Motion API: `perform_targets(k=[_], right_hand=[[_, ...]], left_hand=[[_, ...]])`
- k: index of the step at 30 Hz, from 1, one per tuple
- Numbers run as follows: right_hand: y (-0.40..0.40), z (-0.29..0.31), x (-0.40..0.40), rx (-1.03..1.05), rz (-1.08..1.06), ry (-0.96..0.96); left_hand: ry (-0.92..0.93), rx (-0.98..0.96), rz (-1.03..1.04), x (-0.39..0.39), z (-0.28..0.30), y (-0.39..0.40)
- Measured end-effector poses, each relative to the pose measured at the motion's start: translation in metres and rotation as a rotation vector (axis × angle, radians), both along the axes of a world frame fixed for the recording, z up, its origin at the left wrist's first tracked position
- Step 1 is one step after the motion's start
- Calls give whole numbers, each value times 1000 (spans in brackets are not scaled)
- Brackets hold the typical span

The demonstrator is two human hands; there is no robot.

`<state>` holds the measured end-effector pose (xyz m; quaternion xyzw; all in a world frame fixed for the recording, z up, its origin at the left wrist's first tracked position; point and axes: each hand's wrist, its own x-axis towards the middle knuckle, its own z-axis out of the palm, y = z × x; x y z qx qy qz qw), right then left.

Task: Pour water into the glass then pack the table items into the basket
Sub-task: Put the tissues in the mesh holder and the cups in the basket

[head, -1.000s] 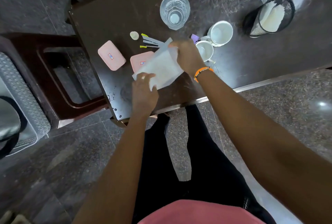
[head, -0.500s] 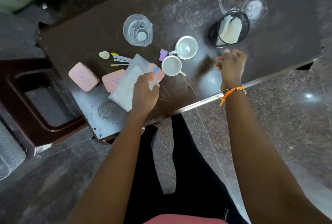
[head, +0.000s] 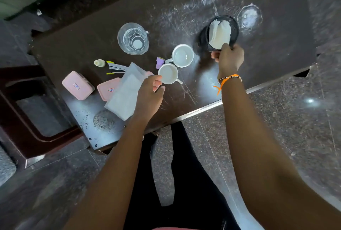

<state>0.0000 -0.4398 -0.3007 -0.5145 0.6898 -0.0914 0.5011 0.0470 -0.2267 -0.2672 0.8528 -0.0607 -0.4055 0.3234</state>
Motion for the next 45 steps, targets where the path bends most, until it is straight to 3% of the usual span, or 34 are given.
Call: perform_targets(k=[7,16,34,36,42,45], right_hand=[[32,17,32,-117,171,-134],[78,-5,81,-16,407,-47],[83,-2,93,10,380,-43],[82,2,79,-8,354,-29],[85,-10,17,-37,292,109],[86,-23,4,65,254,128]], left_hand=[[6,21,185,3,5,8],[47,136,336,12,-1,31],[117,157,451,16,-6,59],[207,152,466,14,-5,54],[758,-24,585,-2,0,14],[863,-48,685,-9,-9,-5]])
